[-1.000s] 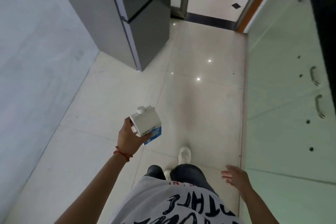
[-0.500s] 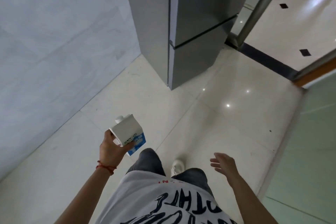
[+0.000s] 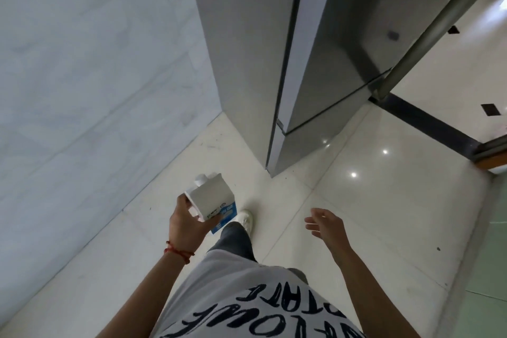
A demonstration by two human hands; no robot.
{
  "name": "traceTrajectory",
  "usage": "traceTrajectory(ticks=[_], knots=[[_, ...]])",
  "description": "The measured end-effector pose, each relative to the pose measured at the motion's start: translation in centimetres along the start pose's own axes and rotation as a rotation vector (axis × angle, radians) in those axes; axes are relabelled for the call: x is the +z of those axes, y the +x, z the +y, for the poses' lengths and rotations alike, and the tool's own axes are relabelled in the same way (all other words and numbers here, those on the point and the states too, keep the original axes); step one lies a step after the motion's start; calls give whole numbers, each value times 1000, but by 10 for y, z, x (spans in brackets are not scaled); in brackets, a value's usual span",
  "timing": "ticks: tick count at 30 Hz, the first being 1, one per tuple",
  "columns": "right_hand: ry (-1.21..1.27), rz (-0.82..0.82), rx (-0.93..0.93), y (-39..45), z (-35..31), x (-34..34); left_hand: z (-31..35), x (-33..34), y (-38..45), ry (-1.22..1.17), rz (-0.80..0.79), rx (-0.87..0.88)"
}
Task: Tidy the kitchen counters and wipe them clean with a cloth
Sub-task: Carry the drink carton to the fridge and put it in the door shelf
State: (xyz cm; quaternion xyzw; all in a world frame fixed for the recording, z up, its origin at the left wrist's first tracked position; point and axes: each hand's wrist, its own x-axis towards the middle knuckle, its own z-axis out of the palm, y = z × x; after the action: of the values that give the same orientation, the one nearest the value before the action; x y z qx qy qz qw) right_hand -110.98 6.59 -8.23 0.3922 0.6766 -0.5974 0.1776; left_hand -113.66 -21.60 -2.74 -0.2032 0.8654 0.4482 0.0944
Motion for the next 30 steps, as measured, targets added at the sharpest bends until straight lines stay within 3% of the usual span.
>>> traceTrajectory(ticks=[4, 12, 15, 23, 30], knots=[[-49, 66, -216, 22, -83, 27, 54, -4, 72, 11, -63, 141], [-84, 598, -955, 41, -249, 53, 128, -4, 131, -64, -37, 247], [-72, 704, -1148, 48, -297, 59, 133, 2, 130, -83, -24, 212], [-314, 716, -1344, 80, -313, 32, 132, 22, 117, -92, -57, 133], [-373, 754, -1430, 79, -313, 24, 152, 26, 119, -75, -66, 197]])
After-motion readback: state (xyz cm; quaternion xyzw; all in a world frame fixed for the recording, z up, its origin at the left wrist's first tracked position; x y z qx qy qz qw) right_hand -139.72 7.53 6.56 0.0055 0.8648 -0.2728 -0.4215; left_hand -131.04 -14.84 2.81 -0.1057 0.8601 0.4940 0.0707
